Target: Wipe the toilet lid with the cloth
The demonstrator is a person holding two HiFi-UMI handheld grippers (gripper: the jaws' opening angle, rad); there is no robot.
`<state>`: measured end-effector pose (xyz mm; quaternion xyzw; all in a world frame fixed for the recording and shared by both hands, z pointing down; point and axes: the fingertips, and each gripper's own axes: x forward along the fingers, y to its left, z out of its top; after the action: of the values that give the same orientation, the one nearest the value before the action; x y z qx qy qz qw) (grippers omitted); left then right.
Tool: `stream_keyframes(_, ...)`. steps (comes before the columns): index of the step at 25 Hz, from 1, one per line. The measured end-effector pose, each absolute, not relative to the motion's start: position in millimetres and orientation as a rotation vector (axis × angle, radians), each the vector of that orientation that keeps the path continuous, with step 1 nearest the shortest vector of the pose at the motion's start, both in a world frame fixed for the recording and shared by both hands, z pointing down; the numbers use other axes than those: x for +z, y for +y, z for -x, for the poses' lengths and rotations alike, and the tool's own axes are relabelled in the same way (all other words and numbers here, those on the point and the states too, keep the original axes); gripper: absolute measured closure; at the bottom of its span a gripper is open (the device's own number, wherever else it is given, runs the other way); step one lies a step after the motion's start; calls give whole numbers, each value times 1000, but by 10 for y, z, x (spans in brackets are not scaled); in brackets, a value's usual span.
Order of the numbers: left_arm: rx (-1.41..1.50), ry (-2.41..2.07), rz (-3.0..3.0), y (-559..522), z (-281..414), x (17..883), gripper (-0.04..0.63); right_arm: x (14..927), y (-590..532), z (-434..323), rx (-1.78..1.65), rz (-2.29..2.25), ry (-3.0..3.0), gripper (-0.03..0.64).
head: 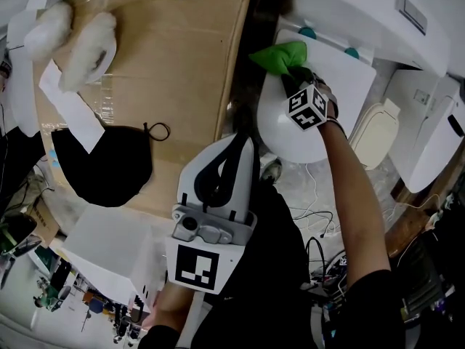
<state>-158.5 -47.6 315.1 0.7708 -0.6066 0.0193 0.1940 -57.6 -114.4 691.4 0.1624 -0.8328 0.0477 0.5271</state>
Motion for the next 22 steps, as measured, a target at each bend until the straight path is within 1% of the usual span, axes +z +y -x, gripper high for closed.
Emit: stream_keyframes(22,38,-1753,-2147,106,1486,3130,597,7000,-224,614,46,-205,-2000,552)
